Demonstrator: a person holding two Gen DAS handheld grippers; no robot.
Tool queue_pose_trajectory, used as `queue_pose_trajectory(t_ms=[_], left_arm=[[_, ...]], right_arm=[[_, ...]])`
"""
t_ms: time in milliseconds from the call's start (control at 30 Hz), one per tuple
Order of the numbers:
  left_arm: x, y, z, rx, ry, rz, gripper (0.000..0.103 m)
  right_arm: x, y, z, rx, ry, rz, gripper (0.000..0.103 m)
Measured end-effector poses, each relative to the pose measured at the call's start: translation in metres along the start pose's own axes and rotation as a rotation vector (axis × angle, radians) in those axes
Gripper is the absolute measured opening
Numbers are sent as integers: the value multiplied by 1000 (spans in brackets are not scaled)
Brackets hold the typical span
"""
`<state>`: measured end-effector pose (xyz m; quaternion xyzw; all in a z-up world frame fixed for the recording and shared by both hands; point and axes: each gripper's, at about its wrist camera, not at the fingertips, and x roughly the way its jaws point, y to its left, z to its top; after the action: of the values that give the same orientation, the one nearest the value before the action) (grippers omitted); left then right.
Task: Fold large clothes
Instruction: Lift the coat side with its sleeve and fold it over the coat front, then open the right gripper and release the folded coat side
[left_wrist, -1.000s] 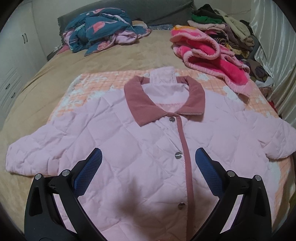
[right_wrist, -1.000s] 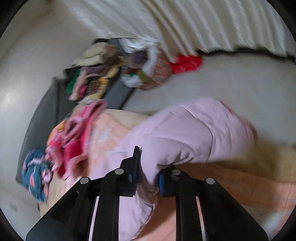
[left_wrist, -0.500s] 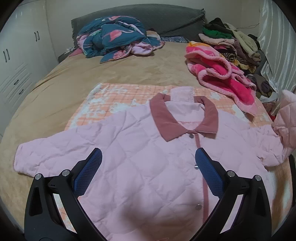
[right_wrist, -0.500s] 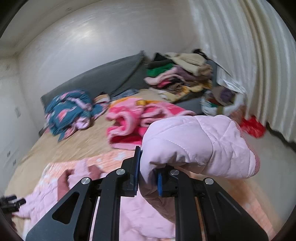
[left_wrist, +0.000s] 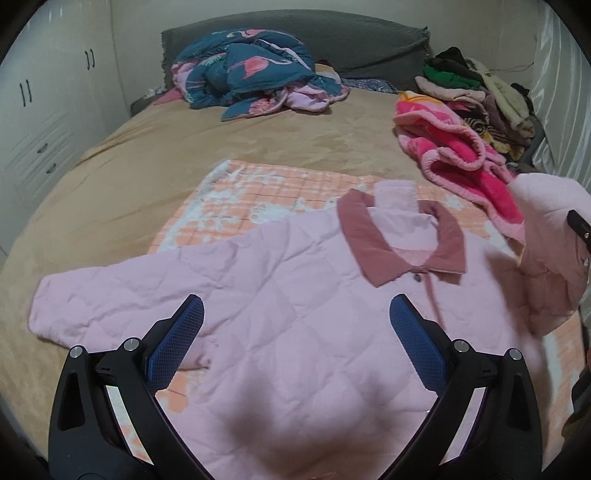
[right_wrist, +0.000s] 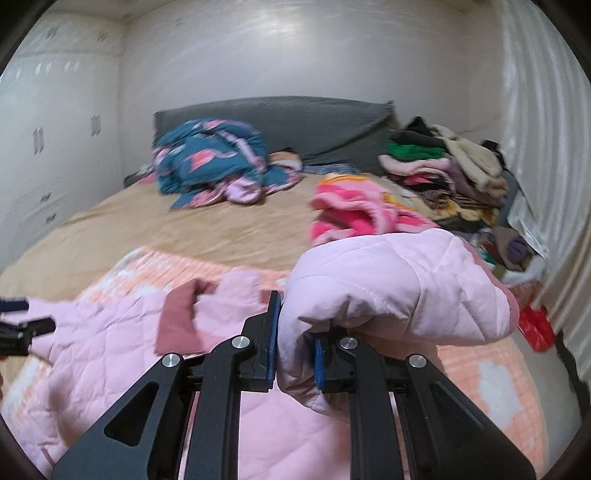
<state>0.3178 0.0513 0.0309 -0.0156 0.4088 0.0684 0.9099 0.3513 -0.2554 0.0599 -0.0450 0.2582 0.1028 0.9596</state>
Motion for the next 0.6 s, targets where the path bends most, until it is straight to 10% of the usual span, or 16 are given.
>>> queue_pose_trajectory(t_ms=[367,500,600], left_arm=[[23,24,-11,-28,41,-3,94],[31,32,-17,-56,75,-25,94],[33,35,-21,-67,92,-42,94]], right_arm=[[66,81,-61,-48,210,154,19],[79,82,-82,66,270,203,55],[74,70,-96,182,294,236,56]])
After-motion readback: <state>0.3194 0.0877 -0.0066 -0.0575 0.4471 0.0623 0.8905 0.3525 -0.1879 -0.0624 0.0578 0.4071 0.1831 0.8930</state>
